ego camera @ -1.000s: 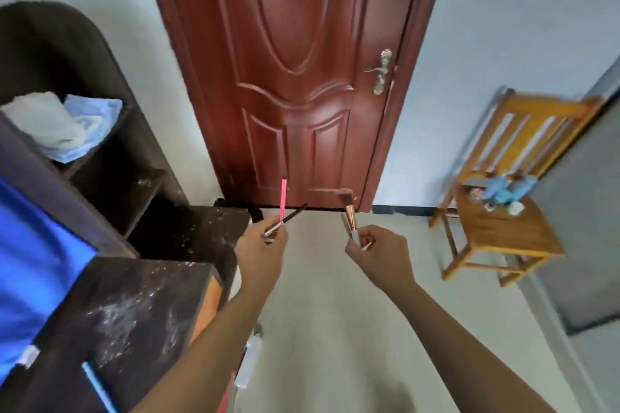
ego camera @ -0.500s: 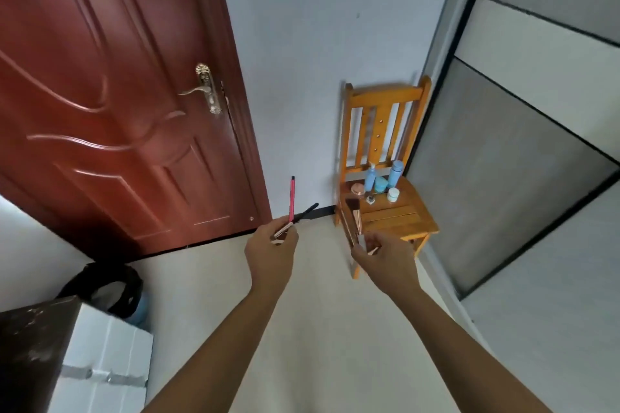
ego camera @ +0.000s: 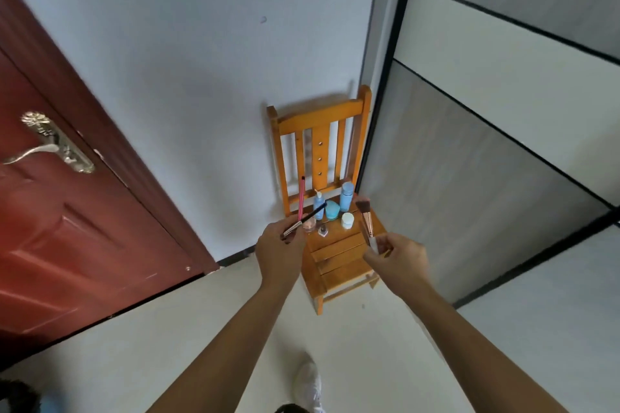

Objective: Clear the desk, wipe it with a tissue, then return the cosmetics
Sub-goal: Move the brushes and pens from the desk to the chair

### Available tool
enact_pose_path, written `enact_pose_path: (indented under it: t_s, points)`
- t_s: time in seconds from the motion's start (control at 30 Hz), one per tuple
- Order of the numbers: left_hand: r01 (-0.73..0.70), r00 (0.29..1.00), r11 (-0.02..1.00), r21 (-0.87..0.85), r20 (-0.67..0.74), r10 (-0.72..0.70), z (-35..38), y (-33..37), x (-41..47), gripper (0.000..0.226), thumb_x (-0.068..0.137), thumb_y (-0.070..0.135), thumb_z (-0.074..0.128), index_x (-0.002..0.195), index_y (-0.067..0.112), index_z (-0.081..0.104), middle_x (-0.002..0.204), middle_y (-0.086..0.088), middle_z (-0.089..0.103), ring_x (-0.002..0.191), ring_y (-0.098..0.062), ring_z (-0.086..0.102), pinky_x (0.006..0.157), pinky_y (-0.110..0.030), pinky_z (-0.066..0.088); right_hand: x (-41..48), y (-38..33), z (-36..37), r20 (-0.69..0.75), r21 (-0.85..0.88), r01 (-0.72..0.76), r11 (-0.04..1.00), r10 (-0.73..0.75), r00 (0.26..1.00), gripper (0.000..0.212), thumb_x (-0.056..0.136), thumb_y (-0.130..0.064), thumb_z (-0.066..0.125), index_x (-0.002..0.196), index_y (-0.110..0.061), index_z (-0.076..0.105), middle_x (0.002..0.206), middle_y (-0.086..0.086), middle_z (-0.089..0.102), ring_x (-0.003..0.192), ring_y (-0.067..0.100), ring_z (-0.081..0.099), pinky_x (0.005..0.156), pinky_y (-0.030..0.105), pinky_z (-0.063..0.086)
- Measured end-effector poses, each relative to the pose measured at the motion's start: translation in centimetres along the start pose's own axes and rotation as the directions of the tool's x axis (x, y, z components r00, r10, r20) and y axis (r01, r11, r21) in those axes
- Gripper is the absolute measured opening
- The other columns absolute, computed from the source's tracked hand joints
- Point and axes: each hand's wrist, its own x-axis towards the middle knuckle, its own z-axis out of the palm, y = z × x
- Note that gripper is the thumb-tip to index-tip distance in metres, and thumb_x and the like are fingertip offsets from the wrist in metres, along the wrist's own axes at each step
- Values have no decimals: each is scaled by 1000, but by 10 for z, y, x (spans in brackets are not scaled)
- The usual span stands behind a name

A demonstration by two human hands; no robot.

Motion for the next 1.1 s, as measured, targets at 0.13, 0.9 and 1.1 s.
enact_pose_path:
  t_s: [0.13,0.9,1.1]
  points:
    - [2,999,999,41,39,-4,45,13,58,27,91,20,70,117,19,72,105,7,70,95,-11,64,71,-11,45,67,-2,-11,4,-40,-23,999,24,1000,22,80,-39,72,65,-40,57,61,-19,59,58,1,57,46,5,30]
    - [542,800,835,91,-360,-480,267,-160,166,25,96,31,62,118,21,71,105,13,66,94,-10,62,96,-43,54,353,170,143,555,-111,114,987,-33,831,10,88,-42,70,87,-32,66,71,-22,64,64,2,63,54,12,40]
    - [649,720,757,77,-383,-579,303,-274,171,27,96,36,62,119,25,71,111,16,66,101,-10,62,102,-47,50,363,240,241,589,-162,82,983,29,808,13,87,-48,70,86,-36,64,69,-26,61,61,4,64,53,15,46]
